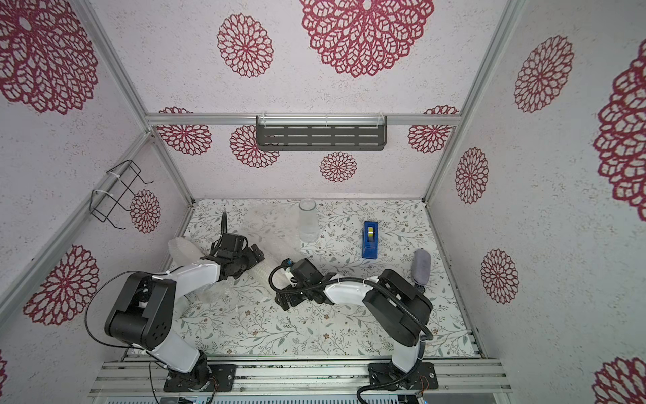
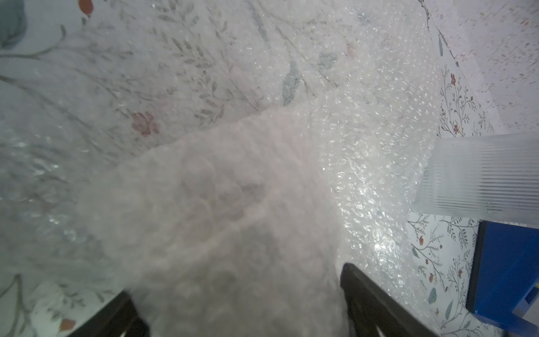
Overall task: Wrap vases in bubble wrap
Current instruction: Wrap the vase in bubble wrap.
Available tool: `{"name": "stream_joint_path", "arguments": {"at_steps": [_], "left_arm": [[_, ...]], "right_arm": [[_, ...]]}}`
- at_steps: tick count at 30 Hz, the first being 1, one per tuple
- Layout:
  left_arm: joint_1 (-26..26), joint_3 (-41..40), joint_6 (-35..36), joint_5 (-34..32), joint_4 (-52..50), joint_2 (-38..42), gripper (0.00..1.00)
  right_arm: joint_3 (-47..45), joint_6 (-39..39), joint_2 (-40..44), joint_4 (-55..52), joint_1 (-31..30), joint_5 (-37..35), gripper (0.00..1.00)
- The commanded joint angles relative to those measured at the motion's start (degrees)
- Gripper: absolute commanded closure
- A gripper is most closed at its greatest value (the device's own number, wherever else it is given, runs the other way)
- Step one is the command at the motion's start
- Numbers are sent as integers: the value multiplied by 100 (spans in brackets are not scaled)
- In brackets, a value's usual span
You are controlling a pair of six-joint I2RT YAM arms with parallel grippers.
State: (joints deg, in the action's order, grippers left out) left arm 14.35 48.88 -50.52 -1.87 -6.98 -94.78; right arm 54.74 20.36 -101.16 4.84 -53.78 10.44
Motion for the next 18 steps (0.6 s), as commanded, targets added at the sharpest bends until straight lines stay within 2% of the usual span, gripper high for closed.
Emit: {"name": "stream_joint_path", "arguments": {"at_steps": [1,18], "left_arm": [[48,35,-54,-473,-677,-257,5],[143,262,-289,-538,-812,-452,4]], "right_arm": [[-153,407,409,441,-37,-392,3],[-730,1244,146,1816,-44,-267,6]]}}
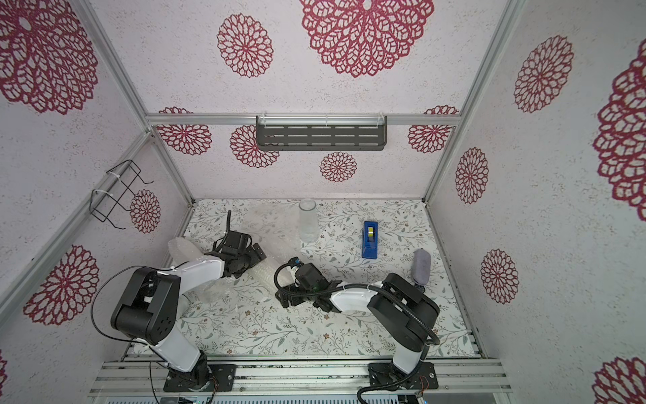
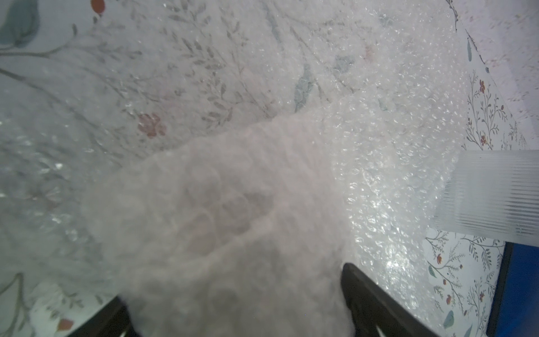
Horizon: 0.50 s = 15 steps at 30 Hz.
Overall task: Wrap vases in bubble wrap
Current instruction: Wrap the vase in bubble wrap.
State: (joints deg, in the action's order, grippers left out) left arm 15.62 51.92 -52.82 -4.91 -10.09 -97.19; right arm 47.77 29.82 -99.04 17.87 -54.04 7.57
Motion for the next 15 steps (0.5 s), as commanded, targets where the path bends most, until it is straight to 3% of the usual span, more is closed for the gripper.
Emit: {"name": "stream_joint_path", "arguments": {"at_steps": [1,15], "left_arm": [[22,-42,-78,-252,-495,-222,4],[117,199,-24,-270,-548,-107,0]], "right_arm": [[-62,366,-123,596,-13,41,6],[-802,1168,-269,1683,56,-116,14]]}}
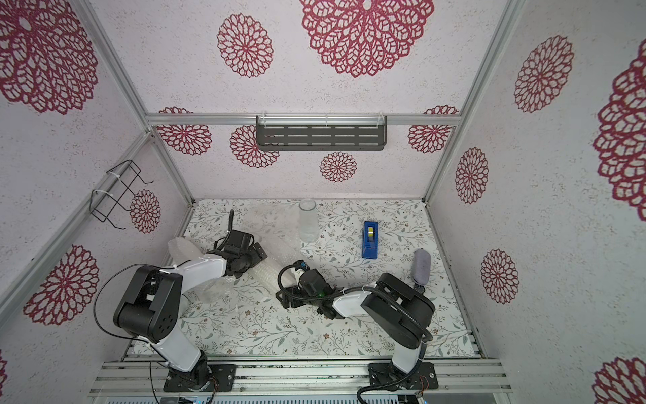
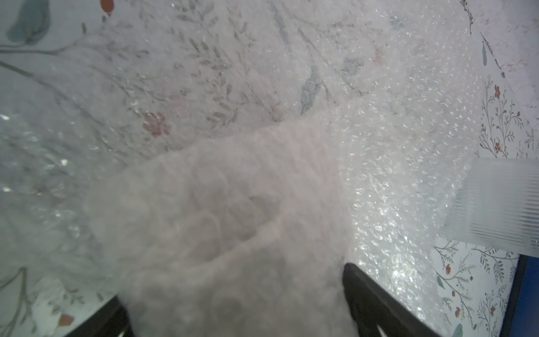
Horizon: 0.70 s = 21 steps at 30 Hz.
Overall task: Wrap vases in bubble wrap
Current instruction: Wrap the vase in bubble wrap.
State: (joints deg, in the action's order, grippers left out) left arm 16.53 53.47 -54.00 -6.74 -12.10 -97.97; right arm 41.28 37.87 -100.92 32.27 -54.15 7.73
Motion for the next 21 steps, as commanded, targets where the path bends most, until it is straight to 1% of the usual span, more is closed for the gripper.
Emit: {"name": "stream_joint_path", "arguments": {"at_steps": [1,2,5,8,12,14,16,18,21], "left_arm": [[25,60,126,-78,-357,43,0],[22,75,158,-58,-348,104,2],[14,126,337,65,-322,375,2],[24,-12,519,-119,-205,941,2],[25,-63,645,-540,-635,1514,2],[34,-194,637,-577,-769,1703,2],[56,-434,554,-511,-778,1891,2],[95,-683,470,-289,-590,1982,2],[223,-854,347,63,-279,1848,1]], "right_arm": [[-196,395,-78,322,84,-107,14],[-241,418,-72,381,97,-79,14],[-348,517,-84,592,158,36,14],[-428,610,-142,848,203,200,14],[-445,721,-234,1030,258,350,15],[-440,739,-250,1071,280,416,16],[-402,731,-259,1077,277,455,16],[-363,756,-283,1075,274,518,16],[-319,818,-295,1063,282,578,17]]}}
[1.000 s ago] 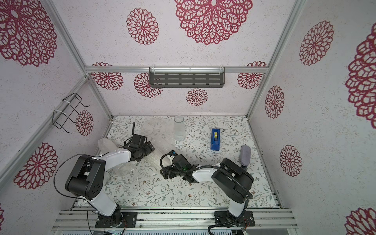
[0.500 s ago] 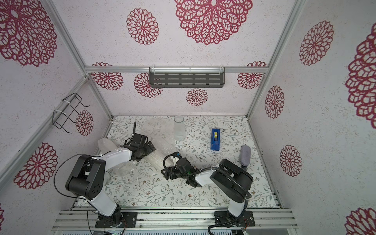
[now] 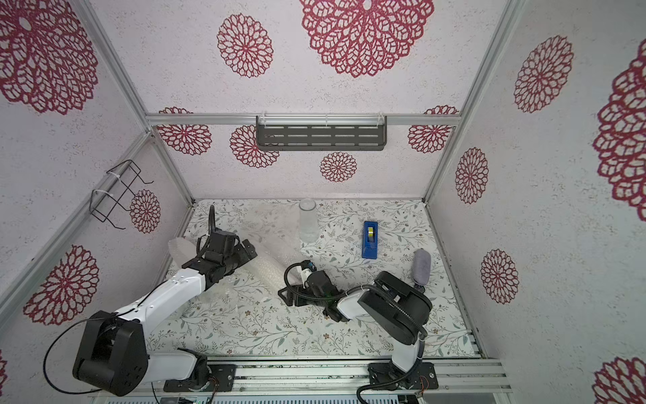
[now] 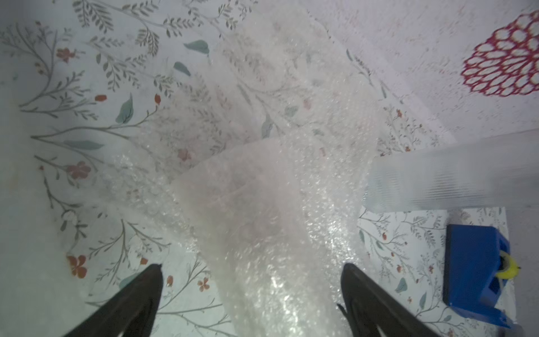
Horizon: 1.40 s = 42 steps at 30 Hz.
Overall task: Wrap vases in bubble wrap
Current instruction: Wrap the vase in bubble wrap.
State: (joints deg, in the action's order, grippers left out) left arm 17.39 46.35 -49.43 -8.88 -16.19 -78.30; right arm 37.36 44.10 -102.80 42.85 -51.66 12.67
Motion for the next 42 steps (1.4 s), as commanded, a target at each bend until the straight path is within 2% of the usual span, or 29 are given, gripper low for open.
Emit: {"name": "stream_joint_path", "arguments": {"at_steps": [1,6,14,17,20,22,31,36,42], "left_arm": [[196,-131,-165,342,200,-214,1],[516,64,-268,320,333,-684,3],[539,233,-495,168,128,-1308,8],[529,303,-504,64,5,-1471,10],[514,346,-482,-2,-20,-1593,11],[496,404,-449,1,-57,-1682,12],[501,728,-479,-126,-253,-2112,11],[510,801,-479,-60,-254,-2241,11],[520,926,-436,-24,-335,-2270,10]], "right_arm": [[86,196,-99,5,34,95,17],[189,297,-131,-39,34,191,17],[166,302,-83,-31,35,140,15],[149,246,-17,-40,37,139,11],[175,110,143,-258,35,140,2],[204,-62,295,-570,28,107,1],[-92,-530,1117,-1577,-65,-606,1],[-134,-1036,1714,-2411,-213,-1321,1],[580,-2008,1983,-3130,-629,-2421,1]]}}
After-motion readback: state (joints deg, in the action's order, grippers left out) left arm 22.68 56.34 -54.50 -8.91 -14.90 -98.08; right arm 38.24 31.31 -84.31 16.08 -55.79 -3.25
